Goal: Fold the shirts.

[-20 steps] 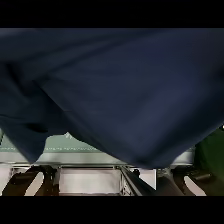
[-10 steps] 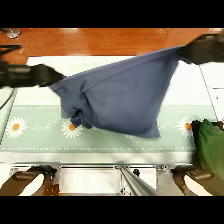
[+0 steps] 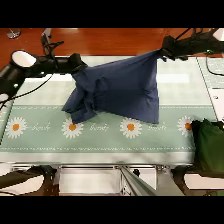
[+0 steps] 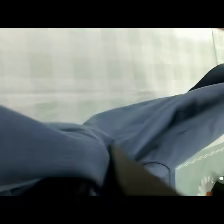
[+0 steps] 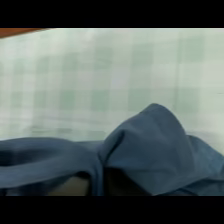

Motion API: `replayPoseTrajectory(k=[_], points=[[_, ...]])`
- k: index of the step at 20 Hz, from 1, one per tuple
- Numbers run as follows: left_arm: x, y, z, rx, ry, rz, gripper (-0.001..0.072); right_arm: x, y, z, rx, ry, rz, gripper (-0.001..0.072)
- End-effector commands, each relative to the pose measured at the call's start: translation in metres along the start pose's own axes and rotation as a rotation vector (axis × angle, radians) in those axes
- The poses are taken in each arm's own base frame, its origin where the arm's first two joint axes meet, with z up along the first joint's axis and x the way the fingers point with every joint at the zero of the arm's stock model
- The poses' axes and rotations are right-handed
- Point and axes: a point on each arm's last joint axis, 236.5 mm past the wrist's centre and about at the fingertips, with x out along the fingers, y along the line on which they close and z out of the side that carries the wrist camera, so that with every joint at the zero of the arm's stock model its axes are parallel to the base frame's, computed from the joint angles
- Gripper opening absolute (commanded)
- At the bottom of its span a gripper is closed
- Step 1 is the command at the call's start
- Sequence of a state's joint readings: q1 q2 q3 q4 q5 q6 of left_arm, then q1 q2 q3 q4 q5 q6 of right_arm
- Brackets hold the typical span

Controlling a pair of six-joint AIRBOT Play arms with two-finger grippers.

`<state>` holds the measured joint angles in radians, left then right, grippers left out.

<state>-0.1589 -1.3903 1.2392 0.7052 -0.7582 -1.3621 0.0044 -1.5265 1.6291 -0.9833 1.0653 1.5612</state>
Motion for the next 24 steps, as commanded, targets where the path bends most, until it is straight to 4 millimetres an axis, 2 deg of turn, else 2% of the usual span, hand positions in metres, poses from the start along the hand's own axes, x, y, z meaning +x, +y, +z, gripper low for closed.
replayPoseTrajectory(k=[1,2,4,5,7,8,10,12,14,16,19,21,24], points=[[0.009,0.023,-0.005,-0.043,0.054,0.016,0.0704,0.02,-0.021,0.003,0.108,0.02,0.04,0.0589],[-0.003,0.038,-0.011,-0.023,0.119,0.047,0.0703,0.01,-0.036,0.002,0.115,0.038,0.024,0.0594],[-0.046,0.091,-0.028,-0.044,0.278,0.174,0.0701,-0.021,-0.076,-0.011,0.111,0.11,-0.043,0.0596],[-0.074,0.125,-0.041,-0.085,0.353,0.256,0.0702,-0.041,-0.104,-0.026,0.098,0.175,-0.115,0.0596],[-0.122,0.176,-0.065,-0.195,0.438,0.359,0.0701,-0.083,-0.163,-0.056,0.109,0.269,-0.291,0.0596],[-0.139,0.194,-0.076,-0.267,0.43,0.378,0.0701,-0.098,-0.184,-0.071,0.151,0.269,-0.337,0.0596],[-0.157,0.22,-0.102,-0.4,0.377,0.396,0.0701,-0.105,-0.206,-0.1,0.265,0.191,-0.33,0.0596],[-0.151,0.227,-0.128,-0.513,0.31,0.335,0.0701,-0.09,-0.2,-0.136,0.371,0.114,-0.228,0.0596],[-0.129,0.216,-0.136,-0.612,0.217,0.203,0.0701,-0.072,-0.183,-0.17,0.444,0.078,-0.139,0.0596],[-0.108,0.215,-0.139,-0.676,0.156,0.162,0.0701,-0.059,-0.16,-0.195,0.486,0.075,-0.039,0.0596],[-0.083,0.212,-0.13,-0.664,0.101,0.174,0.07,-0.05,-0.138,-0.218,0.458,0.121,0.004,0.0596],[-0.069,0.21,-0.122,-0.634,0.059,0.197,0.0699,-0.042,-0.123,-0.225,0.418,0.154,0.021,0.0596],[-0.054,0.209,-0.131,-0.628,0.09,0.21,0.0699,-0.032,-0.108,-0.229,0.379,0.175,0.029,0.0596]])
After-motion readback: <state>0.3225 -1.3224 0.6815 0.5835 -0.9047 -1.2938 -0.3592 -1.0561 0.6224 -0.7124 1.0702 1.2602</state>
